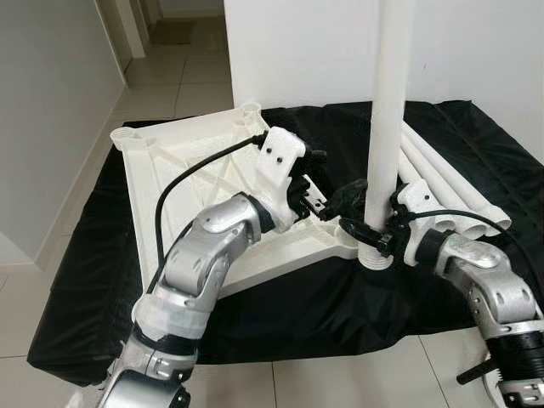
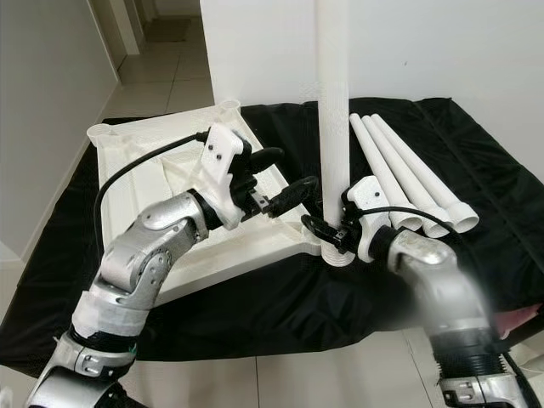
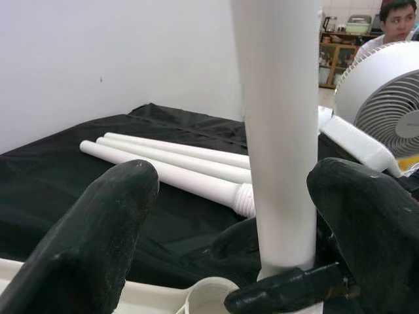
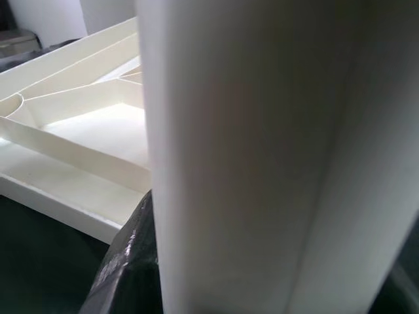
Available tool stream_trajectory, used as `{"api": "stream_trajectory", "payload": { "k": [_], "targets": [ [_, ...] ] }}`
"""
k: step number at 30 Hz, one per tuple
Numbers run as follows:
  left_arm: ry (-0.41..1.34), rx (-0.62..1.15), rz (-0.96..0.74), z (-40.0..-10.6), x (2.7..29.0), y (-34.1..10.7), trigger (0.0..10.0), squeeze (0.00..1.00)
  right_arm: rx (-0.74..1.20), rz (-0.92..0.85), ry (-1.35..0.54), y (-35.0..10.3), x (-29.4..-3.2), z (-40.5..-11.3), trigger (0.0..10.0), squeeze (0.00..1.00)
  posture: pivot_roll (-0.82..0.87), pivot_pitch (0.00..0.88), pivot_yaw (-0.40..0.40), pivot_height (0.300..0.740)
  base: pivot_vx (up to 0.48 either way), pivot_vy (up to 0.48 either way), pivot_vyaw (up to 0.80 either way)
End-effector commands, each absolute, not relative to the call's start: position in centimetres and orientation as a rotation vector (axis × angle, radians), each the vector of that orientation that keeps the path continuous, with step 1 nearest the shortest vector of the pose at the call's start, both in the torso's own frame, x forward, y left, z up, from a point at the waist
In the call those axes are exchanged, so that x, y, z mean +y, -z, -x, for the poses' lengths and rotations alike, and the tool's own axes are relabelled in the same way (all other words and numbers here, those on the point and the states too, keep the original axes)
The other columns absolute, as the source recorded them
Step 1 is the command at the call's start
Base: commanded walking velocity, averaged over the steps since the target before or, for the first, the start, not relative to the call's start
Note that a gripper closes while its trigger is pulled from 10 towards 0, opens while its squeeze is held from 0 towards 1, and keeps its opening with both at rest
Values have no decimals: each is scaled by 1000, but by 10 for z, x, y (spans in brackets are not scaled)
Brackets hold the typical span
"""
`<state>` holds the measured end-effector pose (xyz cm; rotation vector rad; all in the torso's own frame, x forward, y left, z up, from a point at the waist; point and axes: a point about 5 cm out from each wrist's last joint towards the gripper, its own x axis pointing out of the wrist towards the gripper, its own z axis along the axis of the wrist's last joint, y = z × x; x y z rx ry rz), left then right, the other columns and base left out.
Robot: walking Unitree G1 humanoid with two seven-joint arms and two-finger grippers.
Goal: Building children table
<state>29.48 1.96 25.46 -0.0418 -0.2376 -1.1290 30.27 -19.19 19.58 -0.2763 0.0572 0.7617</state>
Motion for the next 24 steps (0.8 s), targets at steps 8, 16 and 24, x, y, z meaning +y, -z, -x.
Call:
{"api": "stream_trajectory", "payload": {
  "k": [8, 16, 24],
  "targets": [
    [1397, -154, 173, -284, 16, -271, 10000, 0, 91, 330, -905, -200, -182, -297, 10000, 0, -112, 27, 76, 740, 0, 0, 0],
    [1514, -114, 226, -276, 15, -275, 10000, 0, 98, 333, -930, -201, -178, -297, 10000, 0, -116, 28, 80, 740, 0, 0, 0],
    [1517, -102, 322, -285, 14, -290, 10000, 0, 113, 316, -1004, -199, -166, -293, 10000, 0, -113, 20, 79, 740, 0, 0, 0]
  ]
}}
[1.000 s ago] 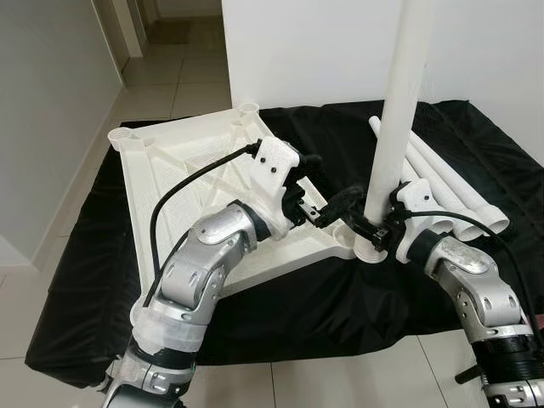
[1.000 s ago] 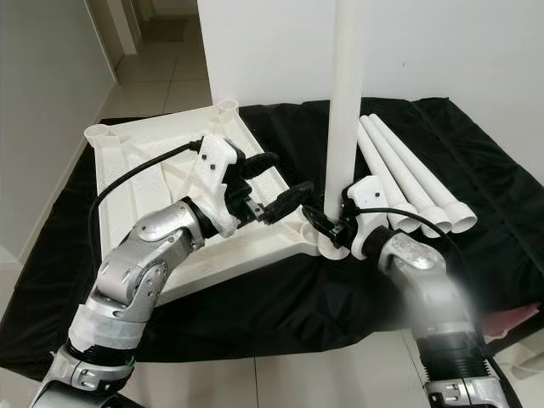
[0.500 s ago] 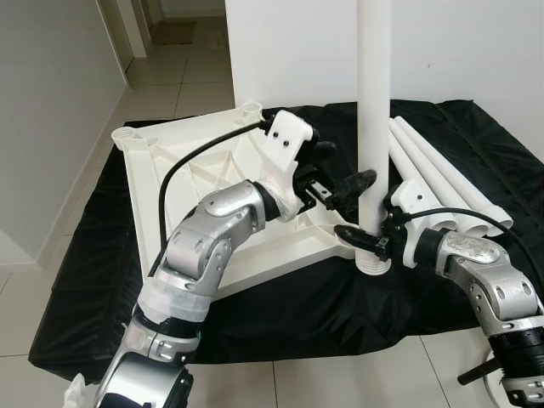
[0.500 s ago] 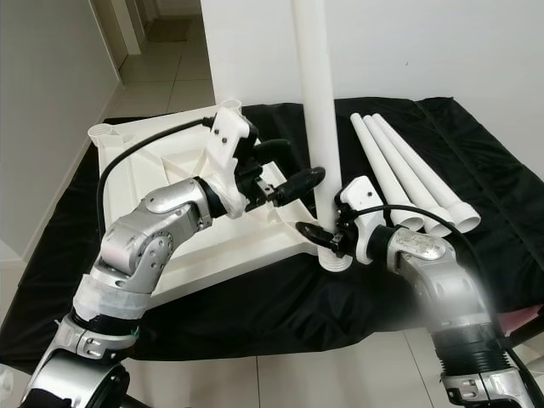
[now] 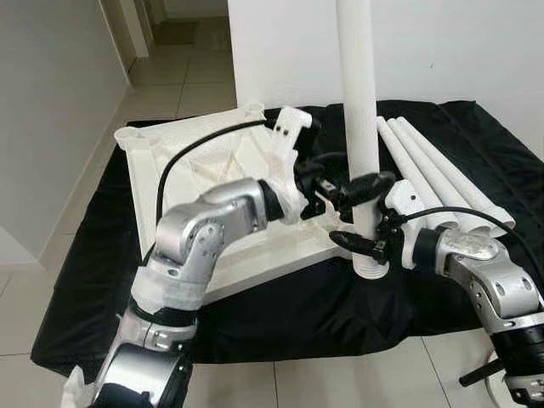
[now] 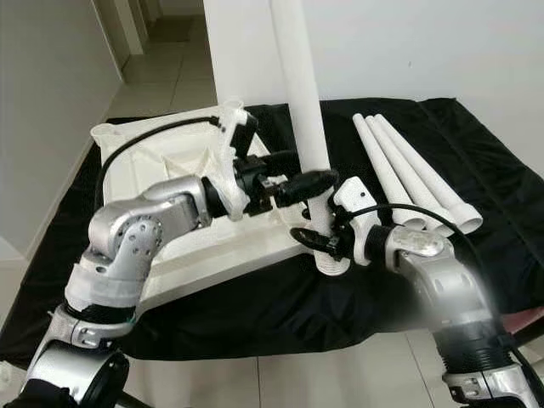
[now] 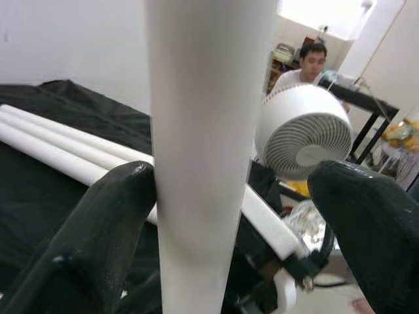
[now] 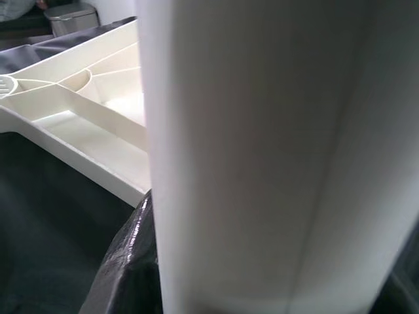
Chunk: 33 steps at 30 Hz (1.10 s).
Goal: Building children table
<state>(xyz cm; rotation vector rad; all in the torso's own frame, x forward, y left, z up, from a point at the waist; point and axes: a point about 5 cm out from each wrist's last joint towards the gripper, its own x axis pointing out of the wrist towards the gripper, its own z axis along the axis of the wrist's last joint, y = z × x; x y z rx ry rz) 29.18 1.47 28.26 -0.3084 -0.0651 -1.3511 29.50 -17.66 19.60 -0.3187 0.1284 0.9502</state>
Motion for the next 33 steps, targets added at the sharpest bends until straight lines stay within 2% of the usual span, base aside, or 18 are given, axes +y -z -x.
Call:
{"api": "stream_trajectory", "payload": {
  "k": [1, 14, 15, 30, 31, 33],
  "targets": [
    [1517, -102, 322, -285, 14, -290, 10000, 0, 113, 316, -1004, -199, -166, -293, 10000, 0, -113, 20, 79, 740, 0, 0, 0],
    [1456, -133, 400, -295, 14, -303, 10000, 0, 101, 290, -1065, -197, -149, -292, 10000, 0, -108, 0, 78, 740, 0, 0, 0],
    [1439, -144, 418, -297, 16, -304, 0, 0, 100, 290, -1062, -197, -149, -292, 10000, 0, -108, 0, 78, 740, 0, 0, 0],
    [1284, -169, 366, -317, 24, -311, 0, 0, 82, 283, -1021, -199, -151, -295, 10000, 0, -111, 7, 77, 740, 0, 0, 0],
    [1268, -179, 314, -317, 23, -312, 10000, 0, 72, 284, -1008, -200, -151, -296, 10000, 0, -109, 11, 74, 740, 0, 0, 0],
    [1264, -187, 284, -316, 22, -313, 10000, 0, 61, 280, -987, -201, -151, -298, 10000, 0, -108, 11, 72, 740, 0, 0, 0]
  ]
}}
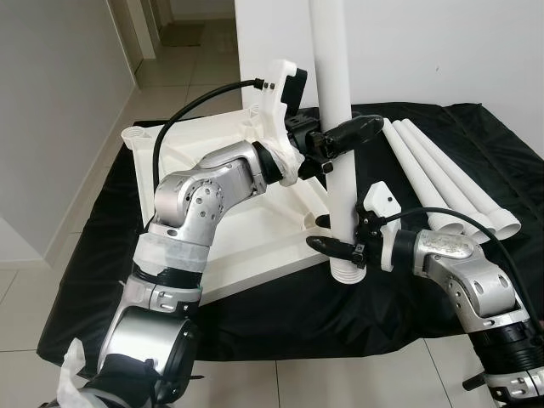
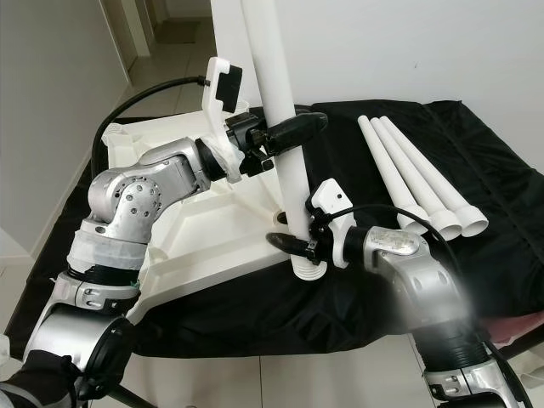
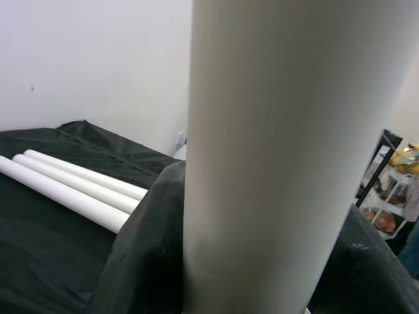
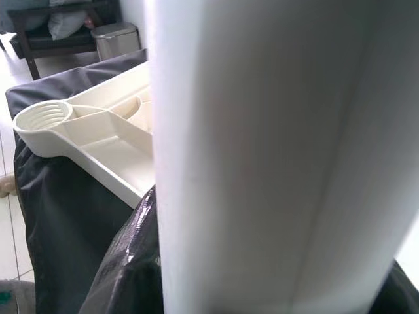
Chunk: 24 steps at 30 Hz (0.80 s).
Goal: Building children table
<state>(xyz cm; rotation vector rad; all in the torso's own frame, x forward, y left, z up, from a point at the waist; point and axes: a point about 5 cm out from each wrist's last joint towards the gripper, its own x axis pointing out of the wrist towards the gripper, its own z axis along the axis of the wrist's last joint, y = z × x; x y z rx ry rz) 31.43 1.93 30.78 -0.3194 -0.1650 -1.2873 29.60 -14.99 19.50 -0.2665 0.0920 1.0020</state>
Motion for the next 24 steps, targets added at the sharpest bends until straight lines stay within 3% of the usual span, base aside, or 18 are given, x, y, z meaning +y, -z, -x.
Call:
{"api": "stream_trajectory", "payload": {
  "k": [1, 5, 6, 7, 8, 13, 14, 24],
  "targets": [
    [1243, -183, 270, -317, 22, -315, 10000, 0, 42, 270, -944, -202, -151, -302, 10000, 0, -107, 15, 74, 740, 0, 0, 0],
    [1230, -189, 257, -318, 23, -318, 10000, 0, 10, 251, -899, -206, -151, -306, 10000, 0, -105, 20, 78, 740, 0, 0, 0],
    [1195, -180, 220, -320, 23, -319, 10000, 0, -3, 245, -879, -208, -151, -307, 10000, 600, -107, 21, 80, 740, 0, 0, 0],
    [1169, -173, 194, -322, 23, -319, 10000, 0, -11, 241, -866, -209, -151, -308, 10000, 600, -106, 24, 84, 740, 0, 0, 0],
    [1144, -166, 174, -323, 22, -321, 10000, 0, -32, 224, -841, -212, -152, -310, 10000, 1000, -105, 23, 85, 740, 0, 0, 0],
    [1075, -168, 161, -325, 22, -335, 10000, 0, -110, 206, -731, -222, -152, -317, 10000, 1000, -107, 28, 87, 740, 0, 0, 0],
    [1041, -139, 171, -328, 22, -337, 10000, 0, -129, 199, -702, -224, -151, -318, 10000, 0, -106, 29, 89, 740, 0, 0, 0],
    [965, -134, 191, -334, 21, -349, 10000, 0, -154, 190, -626, -220, -136, -321, 10000, 0, -110, 25, 95, 740, 0, 0, 0]
  ]
}}
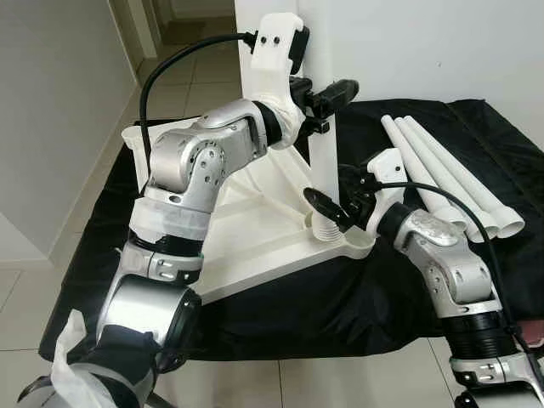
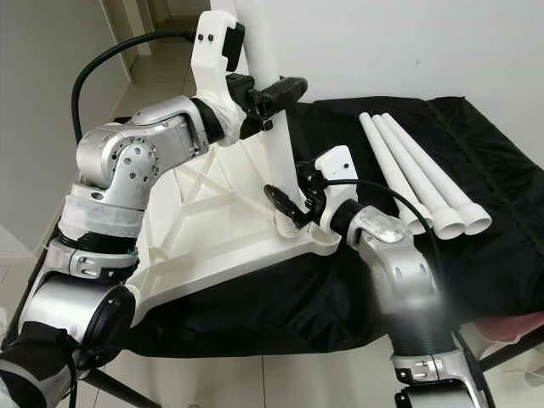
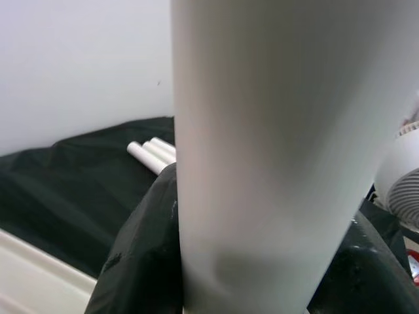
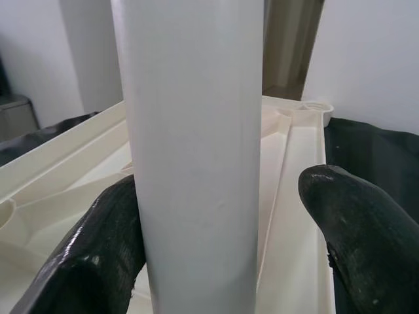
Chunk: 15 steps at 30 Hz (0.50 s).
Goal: Building children table
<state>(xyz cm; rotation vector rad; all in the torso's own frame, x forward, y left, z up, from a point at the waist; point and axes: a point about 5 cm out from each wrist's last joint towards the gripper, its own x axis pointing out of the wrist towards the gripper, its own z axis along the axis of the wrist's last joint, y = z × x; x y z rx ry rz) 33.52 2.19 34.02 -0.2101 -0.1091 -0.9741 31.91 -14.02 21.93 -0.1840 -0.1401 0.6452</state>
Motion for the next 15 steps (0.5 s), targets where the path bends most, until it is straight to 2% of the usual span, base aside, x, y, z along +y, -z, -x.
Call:
{"api": "stream_trajectory", "payload": {
  "k": [1, 15],
  "targets": [
    [945, -152, 173, -333, 20, -351, 10000, 0, -153, 189, -612, -219, -132, -321, 10000, 0, -111, 23, 96, 740, 0, 0, 0],
    [808, -235, 134, -327, 0, -367, 10000, 0, -113, 164, -356, -202, -109, -333, 10000, 0, -113, 12, 93, 740, 0, 0, 0]
  ]
}}
